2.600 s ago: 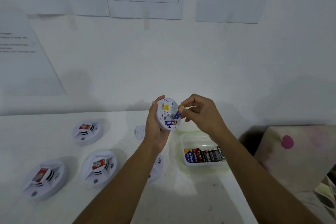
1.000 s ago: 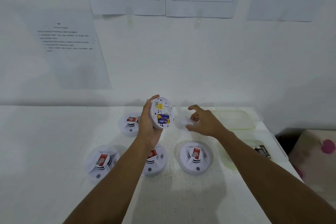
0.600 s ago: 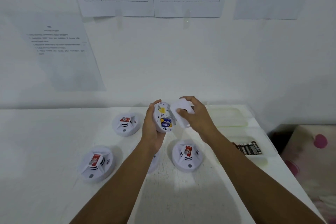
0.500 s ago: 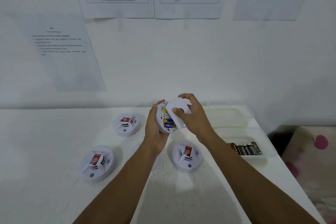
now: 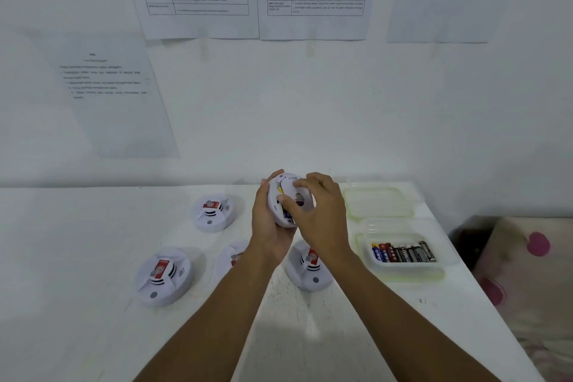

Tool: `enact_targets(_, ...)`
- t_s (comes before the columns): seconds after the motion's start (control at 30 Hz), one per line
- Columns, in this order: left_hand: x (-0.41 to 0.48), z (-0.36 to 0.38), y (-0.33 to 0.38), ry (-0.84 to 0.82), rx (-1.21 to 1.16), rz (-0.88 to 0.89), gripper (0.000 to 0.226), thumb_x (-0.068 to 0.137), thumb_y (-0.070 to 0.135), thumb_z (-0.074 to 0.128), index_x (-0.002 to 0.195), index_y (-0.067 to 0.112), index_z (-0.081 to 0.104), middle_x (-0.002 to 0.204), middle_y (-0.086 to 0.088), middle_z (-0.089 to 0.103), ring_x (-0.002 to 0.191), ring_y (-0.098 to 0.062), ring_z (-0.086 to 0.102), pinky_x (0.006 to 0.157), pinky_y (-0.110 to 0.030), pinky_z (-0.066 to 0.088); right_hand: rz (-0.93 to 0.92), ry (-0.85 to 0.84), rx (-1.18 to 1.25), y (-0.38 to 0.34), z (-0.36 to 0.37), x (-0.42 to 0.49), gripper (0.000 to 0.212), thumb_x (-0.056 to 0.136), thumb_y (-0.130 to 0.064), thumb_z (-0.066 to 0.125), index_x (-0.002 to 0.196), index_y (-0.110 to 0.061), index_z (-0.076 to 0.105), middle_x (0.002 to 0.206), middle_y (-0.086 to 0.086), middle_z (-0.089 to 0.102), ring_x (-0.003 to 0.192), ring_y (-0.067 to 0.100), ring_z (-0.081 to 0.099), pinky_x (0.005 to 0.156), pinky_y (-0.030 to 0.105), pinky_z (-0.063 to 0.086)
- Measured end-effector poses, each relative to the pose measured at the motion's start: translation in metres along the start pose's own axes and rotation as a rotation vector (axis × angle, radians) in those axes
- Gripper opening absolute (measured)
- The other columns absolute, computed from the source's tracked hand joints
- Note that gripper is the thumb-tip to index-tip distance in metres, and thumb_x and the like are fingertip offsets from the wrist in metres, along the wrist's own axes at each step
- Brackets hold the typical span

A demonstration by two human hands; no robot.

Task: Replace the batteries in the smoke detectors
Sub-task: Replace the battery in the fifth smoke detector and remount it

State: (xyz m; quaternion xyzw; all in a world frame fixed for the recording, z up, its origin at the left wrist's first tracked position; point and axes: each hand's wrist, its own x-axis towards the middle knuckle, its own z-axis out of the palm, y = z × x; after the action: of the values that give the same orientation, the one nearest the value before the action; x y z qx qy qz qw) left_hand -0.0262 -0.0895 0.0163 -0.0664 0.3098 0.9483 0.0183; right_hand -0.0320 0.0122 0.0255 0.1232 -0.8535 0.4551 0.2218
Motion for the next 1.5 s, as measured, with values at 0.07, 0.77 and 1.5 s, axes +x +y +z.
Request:
enact_targets(0.07,-0.002,0.0,0.001,0.0,0.001,0.014,0.039,0.1,0.045,0.04,0.128,0.024,0.058,0.123,-0.012,0.063,0.11,-0.029,0.06,0.094,-0.042,0.05,-0.003,-0.02,0.008,0.001,-0.002,-0.004,0.035,0.082,-0.044,0.072,0.111,-0.025,0.069,0.119,-0.008,0.061,0.108,0.009,0.055,0.091,0.027,0.051)
enact_targets(0.77,-0.009,0.002,-0.006,-0.021,0.208,0.119,0.029,0.099,0.04,0.046,0.115,0.025,0.065,0.117,-0.009,0.066,0.108,-0.027,0.063,0.09,-0.039,0.052,0.089,0.006,0.043,-0.014,-0.008,-0.017,0.033,0.087,-0.043,0.067,0.114,-0.024,0.071,0.118,-0.002,0.067,0.103,0.013,0.063,0.093,0.034,0.054)
enact_targets(1.5,-0.005,-0.004,0.004,-0.04,0.224,0.083,0.039,0.101,0.047,0.036,0.122,0.026,0.061,0.121,-0.009,0.064,0.113,-0.031,0.058,0.107,-0.054,0.038,0.207,-0.267,0.252,-0.013,-0.04,-0.003,0.027,0.083,-0.028,0.075,0.11,-0.029,0.071,0.111,-0.007,0.063,0.082,0.0,0.064,0.068,0.006,0.049)
